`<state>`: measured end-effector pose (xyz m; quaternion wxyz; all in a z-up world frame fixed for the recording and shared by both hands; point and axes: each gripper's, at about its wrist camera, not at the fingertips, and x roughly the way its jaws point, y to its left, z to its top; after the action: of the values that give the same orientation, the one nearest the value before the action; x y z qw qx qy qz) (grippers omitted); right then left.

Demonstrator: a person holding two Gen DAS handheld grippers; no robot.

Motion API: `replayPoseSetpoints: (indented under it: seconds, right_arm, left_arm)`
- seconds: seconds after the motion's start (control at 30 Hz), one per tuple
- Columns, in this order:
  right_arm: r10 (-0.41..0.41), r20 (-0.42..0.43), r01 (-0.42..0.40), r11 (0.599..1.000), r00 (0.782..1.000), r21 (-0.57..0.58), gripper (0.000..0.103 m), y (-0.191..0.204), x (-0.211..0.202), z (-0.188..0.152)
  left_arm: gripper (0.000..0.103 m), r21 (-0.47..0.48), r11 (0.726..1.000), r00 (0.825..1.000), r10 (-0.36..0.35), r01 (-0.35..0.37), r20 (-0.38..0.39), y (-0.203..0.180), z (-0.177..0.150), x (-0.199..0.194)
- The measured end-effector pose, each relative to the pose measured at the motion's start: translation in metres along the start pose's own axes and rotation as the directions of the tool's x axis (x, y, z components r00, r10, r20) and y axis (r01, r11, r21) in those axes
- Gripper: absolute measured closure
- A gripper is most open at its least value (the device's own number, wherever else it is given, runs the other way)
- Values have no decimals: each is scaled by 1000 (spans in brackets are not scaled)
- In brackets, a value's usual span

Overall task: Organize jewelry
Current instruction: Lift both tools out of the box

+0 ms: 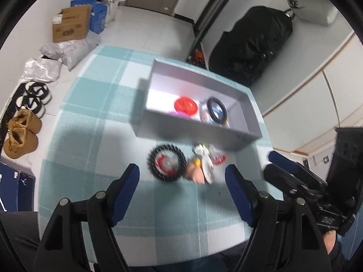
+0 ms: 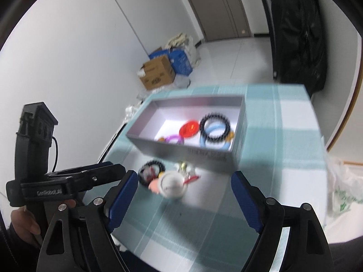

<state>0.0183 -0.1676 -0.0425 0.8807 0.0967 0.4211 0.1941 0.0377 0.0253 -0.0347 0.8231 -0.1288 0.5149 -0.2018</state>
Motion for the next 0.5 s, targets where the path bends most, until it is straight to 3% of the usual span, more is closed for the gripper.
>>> replayPoseSetpoints:
  seconds: [0.03, 0.37, 0.43, 0.5]
  right_arm:
    - [3, -18, -3, 1000, 1000, 0, 19, 1, 4, -2]
    - [16, -94, -15, 1000, 995, 20, 19, 0, 35, -9]
    - [21, -105, -18, 999, 994, 33, 20, -2, 41, -8]
    - [26, -109, -21, 999, 994, 40, 23, -3, 46, -7]
  left_arm:
    - [17, 9, 1000, 1000, -15, 15, -7, 0, -1, 2]
    - [14, 19, 997, 996, -76, 77, -54, 6, -8, 10]
    - [1, 35, 997, 996, -65, 67, -53, 6, -12, 10]
    - [1, 60, 997, 998, -51, 53, -38, 4, -13, 9]
